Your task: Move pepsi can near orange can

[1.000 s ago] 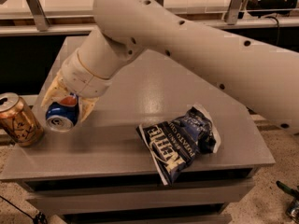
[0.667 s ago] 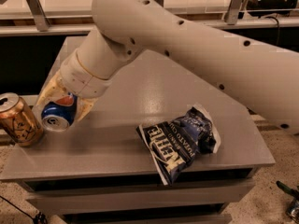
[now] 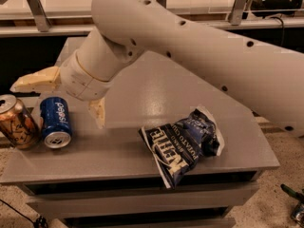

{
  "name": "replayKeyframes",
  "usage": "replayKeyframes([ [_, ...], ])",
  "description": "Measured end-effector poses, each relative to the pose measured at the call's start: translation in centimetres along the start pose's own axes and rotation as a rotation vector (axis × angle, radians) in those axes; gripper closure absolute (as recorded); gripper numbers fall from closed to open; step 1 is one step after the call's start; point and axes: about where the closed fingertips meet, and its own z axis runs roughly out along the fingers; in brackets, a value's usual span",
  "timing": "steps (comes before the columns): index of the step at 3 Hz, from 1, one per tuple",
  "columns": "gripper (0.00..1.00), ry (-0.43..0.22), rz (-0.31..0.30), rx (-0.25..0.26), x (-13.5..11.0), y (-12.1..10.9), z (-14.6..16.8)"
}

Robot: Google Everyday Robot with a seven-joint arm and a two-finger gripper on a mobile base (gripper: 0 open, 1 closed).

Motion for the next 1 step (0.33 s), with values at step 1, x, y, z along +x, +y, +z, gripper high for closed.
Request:
replayKeyframes([
  [1,0.0,0.0,0.0,0.0,-0.01,0.0,0.0],
])
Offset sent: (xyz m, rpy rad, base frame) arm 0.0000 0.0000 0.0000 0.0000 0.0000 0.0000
